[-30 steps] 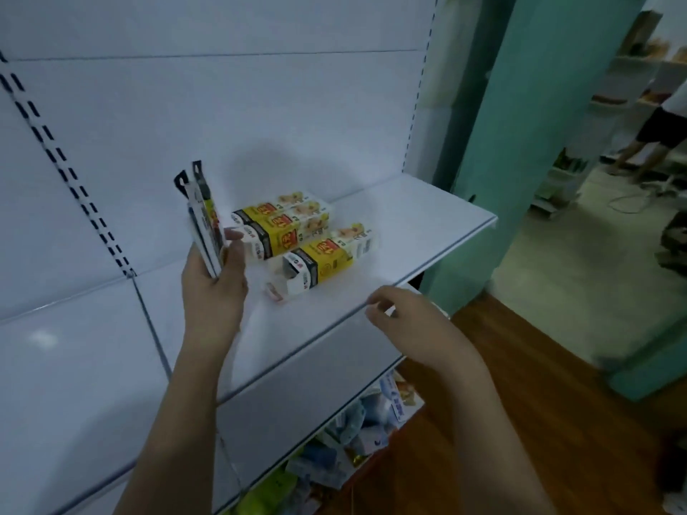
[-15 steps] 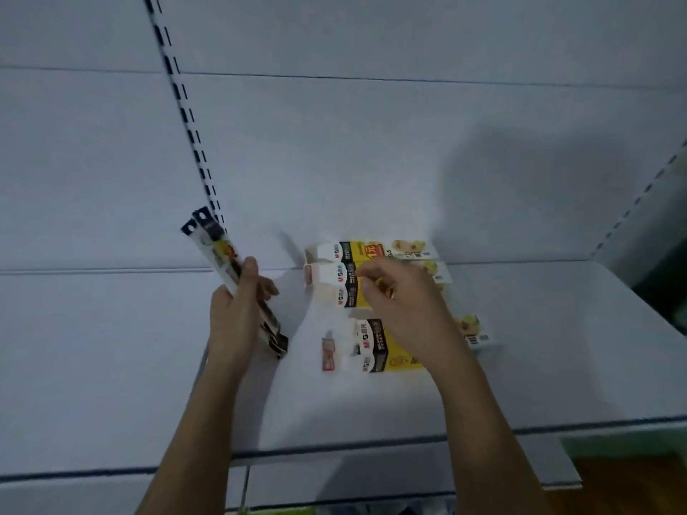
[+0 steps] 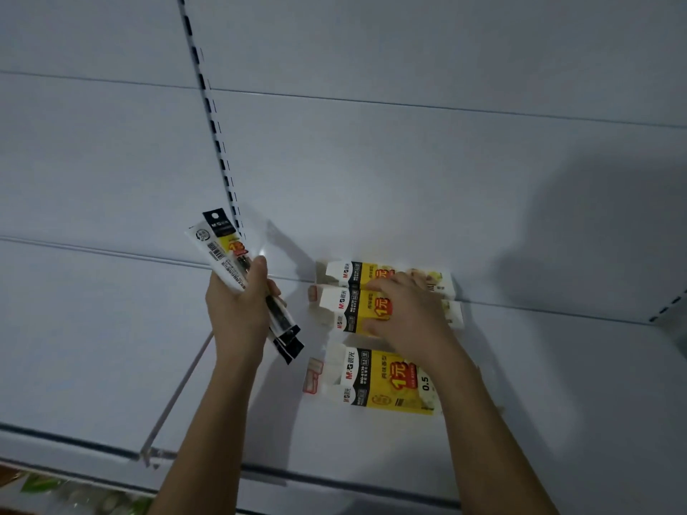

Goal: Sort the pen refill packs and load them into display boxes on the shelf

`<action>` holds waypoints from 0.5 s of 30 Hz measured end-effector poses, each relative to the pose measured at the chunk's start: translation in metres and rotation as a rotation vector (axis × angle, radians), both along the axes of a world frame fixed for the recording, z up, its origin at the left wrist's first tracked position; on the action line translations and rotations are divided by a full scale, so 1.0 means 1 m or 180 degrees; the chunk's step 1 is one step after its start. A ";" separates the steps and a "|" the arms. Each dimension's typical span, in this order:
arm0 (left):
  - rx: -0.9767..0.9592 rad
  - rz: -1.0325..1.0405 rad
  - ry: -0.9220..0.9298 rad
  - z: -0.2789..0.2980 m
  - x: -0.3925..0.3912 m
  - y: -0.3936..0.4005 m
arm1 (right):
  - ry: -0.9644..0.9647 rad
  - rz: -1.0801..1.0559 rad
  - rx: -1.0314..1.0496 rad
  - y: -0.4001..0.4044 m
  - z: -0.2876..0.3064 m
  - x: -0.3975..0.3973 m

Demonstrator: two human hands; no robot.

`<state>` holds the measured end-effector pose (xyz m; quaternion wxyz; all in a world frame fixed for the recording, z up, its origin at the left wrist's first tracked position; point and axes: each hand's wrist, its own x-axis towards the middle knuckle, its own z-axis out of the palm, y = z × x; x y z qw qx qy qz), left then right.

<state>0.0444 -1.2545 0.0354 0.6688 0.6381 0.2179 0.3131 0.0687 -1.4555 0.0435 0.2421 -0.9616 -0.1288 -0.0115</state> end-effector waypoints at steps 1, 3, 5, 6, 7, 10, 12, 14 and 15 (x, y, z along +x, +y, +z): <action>0.0048 0.0039 0.0008 0.002 0.001 0.000 | -0.0001 0.0021 -0.0034 0.001 -0.001 0.001; 0.0077 0.0111 0.0013 0.004 0.001 0.001 | 0.0058 0.0068 -0.0141 0.002 0.000 0.003; -0.0085 0.0095 -0.0062 0.008 0.000 -0.001 | 0.0103 0.0133 -0.0273 0.002 0.000 0.004; -0.0183 0.0060 -0.0121 0.010 0.000 -0.001 | 0.0095 0.0154 -0.0277 0.002 0.000 0.004; -0.0268 0.0027 -0.0165 0.012 -0.001 -0.002 | 0.0074 0.0164 -0.0237 0.002 0.001 0.003; -0.0358 -0.0098 -0.0284 0.022 -0.003 -0.002 | 0.0030 0.0171 0.0131 -0.003 0.006 0.002; -0.0447 -0.0315 -0.0452 0.030 -0.004 -0.001 | 0.0184 0.0205 0.0589 -0.009 0.013 0.002; -0.0645 -0.0682 -0.0662 0.037 -0.006 0.001 | 0.0360 0.0332 0.1042 -0.017 0.021 0.000; -0.0748 -0.0867 -0.0765 0.040 -0.007 0.001 | 0.0406 0.0394 0.1210 -0.020 0.026 -0.002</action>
